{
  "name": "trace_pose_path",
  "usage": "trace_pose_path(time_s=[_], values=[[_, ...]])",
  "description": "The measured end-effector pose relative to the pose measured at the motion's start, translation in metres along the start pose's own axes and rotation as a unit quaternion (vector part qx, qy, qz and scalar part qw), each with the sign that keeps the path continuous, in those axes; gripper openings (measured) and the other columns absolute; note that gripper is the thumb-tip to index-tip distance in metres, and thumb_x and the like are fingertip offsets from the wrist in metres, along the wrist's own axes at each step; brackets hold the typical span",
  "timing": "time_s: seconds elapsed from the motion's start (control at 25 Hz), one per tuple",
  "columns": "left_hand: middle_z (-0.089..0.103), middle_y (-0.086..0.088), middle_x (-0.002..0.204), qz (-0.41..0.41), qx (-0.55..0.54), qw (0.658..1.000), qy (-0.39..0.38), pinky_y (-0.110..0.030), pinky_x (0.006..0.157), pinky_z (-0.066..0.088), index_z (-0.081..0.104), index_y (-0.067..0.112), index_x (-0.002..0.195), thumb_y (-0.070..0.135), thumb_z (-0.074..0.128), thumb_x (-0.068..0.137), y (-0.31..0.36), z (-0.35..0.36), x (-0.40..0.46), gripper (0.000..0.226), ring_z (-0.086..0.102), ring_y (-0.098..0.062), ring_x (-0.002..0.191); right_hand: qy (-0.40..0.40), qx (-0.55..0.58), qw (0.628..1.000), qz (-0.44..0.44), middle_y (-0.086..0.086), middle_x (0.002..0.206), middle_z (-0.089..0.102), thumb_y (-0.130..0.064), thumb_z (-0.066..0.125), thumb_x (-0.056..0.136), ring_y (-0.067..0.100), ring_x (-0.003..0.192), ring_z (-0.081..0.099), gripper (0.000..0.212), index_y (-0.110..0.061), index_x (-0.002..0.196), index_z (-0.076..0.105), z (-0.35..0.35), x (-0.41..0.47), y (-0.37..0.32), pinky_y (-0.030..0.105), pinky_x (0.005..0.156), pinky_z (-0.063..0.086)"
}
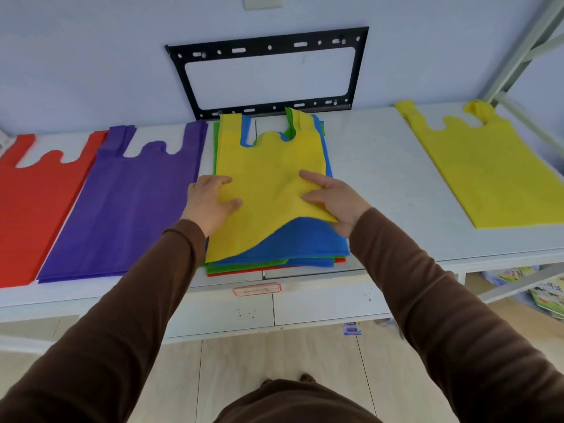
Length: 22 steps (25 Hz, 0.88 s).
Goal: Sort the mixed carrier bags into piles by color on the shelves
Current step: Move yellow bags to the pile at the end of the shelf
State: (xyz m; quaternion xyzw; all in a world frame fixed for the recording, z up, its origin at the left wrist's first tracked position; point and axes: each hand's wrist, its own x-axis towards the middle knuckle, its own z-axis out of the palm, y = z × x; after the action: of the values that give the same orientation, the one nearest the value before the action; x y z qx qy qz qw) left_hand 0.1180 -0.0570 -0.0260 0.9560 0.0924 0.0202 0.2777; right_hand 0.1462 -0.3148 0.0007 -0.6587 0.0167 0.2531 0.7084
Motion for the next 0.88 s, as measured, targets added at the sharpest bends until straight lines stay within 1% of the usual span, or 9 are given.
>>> trace_pose_path(time_s=[0.12,0.2,0.24,0.32,0.44,0.52,0.6,0.72,0.88], values=[[0.057,-0.01,0.107,-0.064,-0.108,0.99,0.063,-0.044,0.085,0.052,0.046,0.018,0.134,0.039,0.053,0.095,-0.002,-0.012,-0.007,0.045,0.061,-0.027,0.091,-0.001,0.114,0.994,0.001,-0.001,0.101,0.065,-0.003,0.054,0.093,0.004,0.068,0.066,0.046,-0.018,0.136,0.053,-0.005,0.003,-0.032,0.015,0.059,0.054],[0.063,-0.013,0.081,-0.157,-0.25,0.955,0.012,-0.034,0.056,0.055,0.041,0.017,0.131,0.043,0.041,0.099,0.007,-0.016,-0.014,0.041,0.062,-0.023,0.056,-0.017,0.249,0.968,0.015,0.002,0.094,0.064,-0.003,0.061,0.086,0.006,0.067,0.067,0.052,-0.015,0.136,0.054,-0.022,-0.001,-0.044,0.013,0.054,0.054],[0.066,-0.016,0.079,-0.207,-0.315,0.925,-0.047,-0.03,0.049,0.054,0.039,0.019,0.131,0.049,0.035,0.1,0.013,-0.016,-0.016,0.044,0.063,-0.023,0.051,-0.035,0.307,0.951,0.024,0.003,0.095,0.063,-0.004,0.069,0.078,0.008,0.069,0.067,0.061,-0.014,0.136,0.054,-0.03,-0.005,-0.046,0.014,0.052,0.054],[0.072,-0.019,0.099,-0.243,-0.422,0.856,-0.175,-0.031,0.052,0.057,0.038,0.024,0.137,0.063,0.03,0.096,0.024,-0.01,-0.017,0.057,0.072,-0.026,0.068,-0.056,0.325,0.943,0.038,0.003,0.101,0.061,-0.007,0.08,0.064,0.007,0.074,0.066,0.076,-0.014,0.136,0.055,-0.048,-0.014,-0.044,0.013,0.051,0.054],[0.06,-0.001,0.133,-0.207,-0.535,0.796,-0.194,-0.04,0.071,0.058,0.0,0.038,0.154,0.044,0.047,0.098,0.033,0.009,-0.005,0.073,0.068,-0.023,0.103,-0.03,0.117,0.992,0.042,-0.003,0.106,0.063,-0.01,0.068,0.082,0.004,0.07,0.064,0.049,-0.02,0.129,0.062,-0.067,-0.029,-0.022,0.014,0.054,0.054],[0.055,0.005,0.137,-0.168,-0.517,0.822,-0.169,-0.04,0.076,0.055,-0.003,0.042,0.152,0.022,0.054,0.098,0.039,0.013,0.005,0.081,0.064,-0.019,0.107,-0.008,0.005,0.999,0.049,0.0,0.12,0.066,-0.005,0.057,0.09,0.017,0.088,0.071,0.041,-0.02,0.128,0.063,-0.078,-0.037,0.0,0.029,0.072,0.06],[0.052,0.005,0.141,-0.136,-0.458,0.86,-0.178,-0.04,0.083,0.055,0.012,0.041,0.153,0.013,0.057,0.096,0.041,0.013,0.015,0.078,0.062,-0.021,0.111,0.007,-0.05,0.997,0.053,0.009,0.131,0.062,-0.001,0.059,0.088,0.029,0.108,0.066,0.047,-0.023,0.13,0.061,-0.085,-0.038,0.019,0.043,0.093,0.054],[0.036,0.005,0.153,-0.09,-0.348,0.91,-0.205,-0.045,0.1,0.049,0.024,0.039,0.151,0.006,0.061,0.092,0.037,0.014,0.022,0.077,0.053,-0.024,0.124,0.037,-0.122,0.991,0.032,0.007,0.136,0.058,0.0,0.064,0.085,0.028,0.112,0.063,0.059,-0.029,0.136,0.055,-0.08,-0.036,0.029,0.042,0.099,0.051],[0.025,0.003,0.159,-0.047,-0.333,0.92,-0.203,-0.04,0.108,0.042,0.018,0.035,0.153,-0.001,0.056,0.092,0.045,0.008,0.026,0.08,0.042,-0.024,0.135,0.036,-0.168,0.985,-0.006,0.001,0.139,0.054,0.004,0.061,0.085,0.023,0.118,0.058,0.07,-0.031,0.144,0.044,-0.072,-0.044,0.009,0.039,0.105,0.046]])
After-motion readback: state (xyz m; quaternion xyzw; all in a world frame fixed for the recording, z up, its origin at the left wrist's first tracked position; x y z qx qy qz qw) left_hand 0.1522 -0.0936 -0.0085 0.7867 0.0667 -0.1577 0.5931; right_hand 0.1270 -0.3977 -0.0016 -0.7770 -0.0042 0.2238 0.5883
